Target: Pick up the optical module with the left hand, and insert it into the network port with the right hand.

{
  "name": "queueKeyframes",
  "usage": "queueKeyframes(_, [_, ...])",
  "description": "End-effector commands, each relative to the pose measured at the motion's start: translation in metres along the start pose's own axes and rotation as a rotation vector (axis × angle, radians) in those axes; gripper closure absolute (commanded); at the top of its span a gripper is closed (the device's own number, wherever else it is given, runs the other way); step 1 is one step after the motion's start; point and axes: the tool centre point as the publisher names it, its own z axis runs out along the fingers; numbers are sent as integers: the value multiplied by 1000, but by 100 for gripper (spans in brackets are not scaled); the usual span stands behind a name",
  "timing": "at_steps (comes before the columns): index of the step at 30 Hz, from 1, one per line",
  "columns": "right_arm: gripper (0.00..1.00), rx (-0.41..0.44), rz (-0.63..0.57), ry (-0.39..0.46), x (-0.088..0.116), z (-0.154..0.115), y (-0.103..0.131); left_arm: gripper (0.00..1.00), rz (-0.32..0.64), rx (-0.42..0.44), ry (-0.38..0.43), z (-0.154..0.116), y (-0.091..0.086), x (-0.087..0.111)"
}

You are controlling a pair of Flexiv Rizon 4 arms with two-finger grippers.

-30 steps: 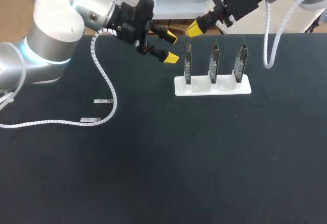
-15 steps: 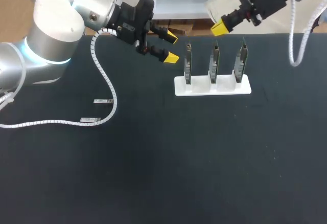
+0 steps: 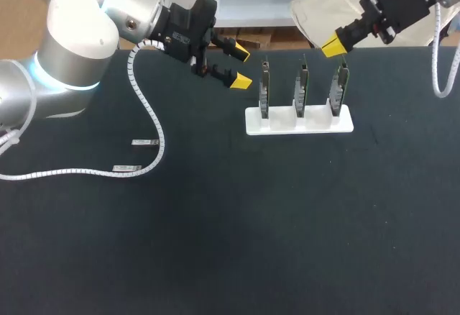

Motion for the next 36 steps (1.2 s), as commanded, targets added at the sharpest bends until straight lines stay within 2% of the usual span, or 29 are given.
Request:
queueKeyframes(1, [100,1,-8,0,3,0,-1,0,1,4,2,0,2,0])
queueKeyframes(13, [100,-17,-27,-8,7,-2,-13,0,1,4,2,0,2,0])
queueKeyframes(36, [100,-31,-26,-2,8,8,-13,0,1,4,2,0,2,0])
